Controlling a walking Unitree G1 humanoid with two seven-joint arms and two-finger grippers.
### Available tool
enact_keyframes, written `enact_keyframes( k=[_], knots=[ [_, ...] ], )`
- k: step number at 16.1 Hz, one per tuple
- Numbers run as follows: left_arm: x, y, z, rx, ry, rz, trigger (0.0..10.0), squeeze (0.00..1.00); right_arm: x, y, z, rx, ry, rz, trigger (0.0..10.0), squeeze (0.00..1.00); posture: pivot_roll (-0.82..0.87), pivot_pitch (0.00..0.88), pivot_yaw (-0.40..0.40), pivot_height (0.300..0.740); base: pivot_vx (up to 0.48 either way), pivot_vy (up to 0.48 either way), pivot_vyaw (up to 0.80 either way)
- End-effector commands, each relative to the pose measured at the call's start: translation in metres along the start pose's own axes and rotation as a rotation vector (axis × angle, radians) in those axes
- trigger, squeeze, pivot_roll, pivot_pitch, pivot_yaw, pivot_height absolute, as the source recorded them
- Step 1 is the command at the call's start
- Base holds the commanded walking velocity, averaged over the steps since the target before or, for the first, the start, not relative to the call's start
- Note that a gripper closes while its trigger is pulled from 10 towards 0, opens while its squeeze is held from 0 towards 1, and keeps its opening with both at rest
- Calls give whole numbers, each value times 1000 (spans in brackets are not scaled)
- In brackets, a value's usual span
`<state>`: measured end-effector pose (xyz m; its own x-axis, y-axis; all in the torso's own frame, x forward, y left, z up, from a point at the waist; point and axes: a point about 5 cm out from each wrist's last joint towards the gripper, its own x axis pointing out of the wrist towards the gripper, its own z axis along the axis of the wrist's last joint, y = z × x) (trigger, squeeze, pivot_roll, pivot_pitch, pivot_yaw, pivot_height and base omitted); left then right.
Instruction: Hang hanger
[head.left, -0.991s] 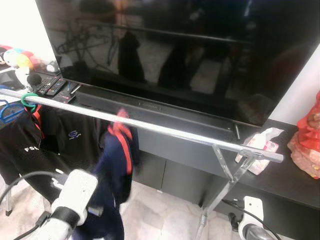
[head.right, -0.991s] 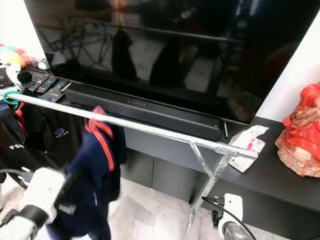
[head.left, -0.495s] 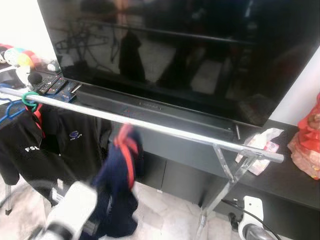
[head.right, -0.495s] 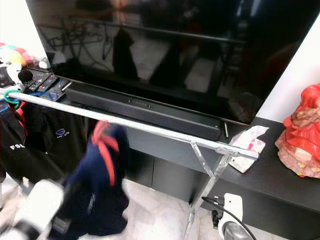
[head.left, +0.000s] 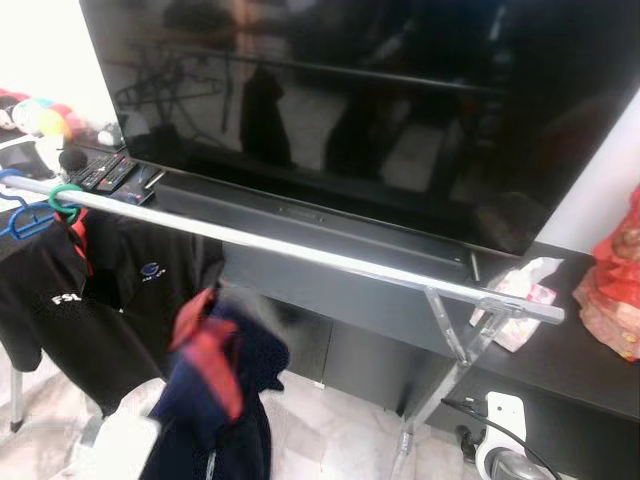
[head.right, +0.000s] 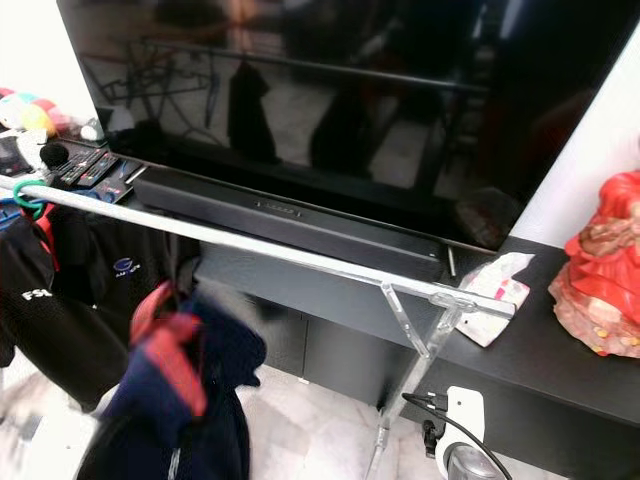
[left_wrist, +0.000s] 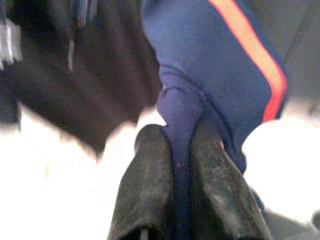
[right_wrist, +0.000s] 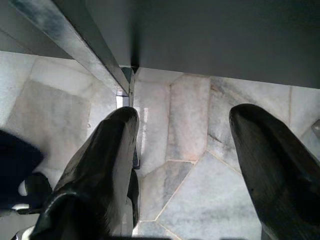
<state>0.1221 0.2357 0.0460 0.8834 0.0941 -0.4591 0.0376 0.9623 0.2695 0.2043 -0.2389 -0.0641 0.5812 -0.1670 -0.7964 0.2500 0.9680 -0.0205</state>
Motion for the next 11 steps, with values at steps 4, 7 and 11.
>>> enact_keyframes(
  k=[4,7,11],
  knots=[
    [37,22,-65,-109,296,207,10000,0,0,-3,2,-17,4,-3,10000,0,107,0,-111,716,0,0,0],
    [62,22,-84,-164,389,232,10000,0,0,-3,3,-17,-3,-10,10000,0,80,0,-102,716,0,0,0],
    [74,23,-96,-199,464,279,10000,0,0,-2,2,-10,-1,-10,10000,0,65,0,-102,716,0,0,0]
  ],
)
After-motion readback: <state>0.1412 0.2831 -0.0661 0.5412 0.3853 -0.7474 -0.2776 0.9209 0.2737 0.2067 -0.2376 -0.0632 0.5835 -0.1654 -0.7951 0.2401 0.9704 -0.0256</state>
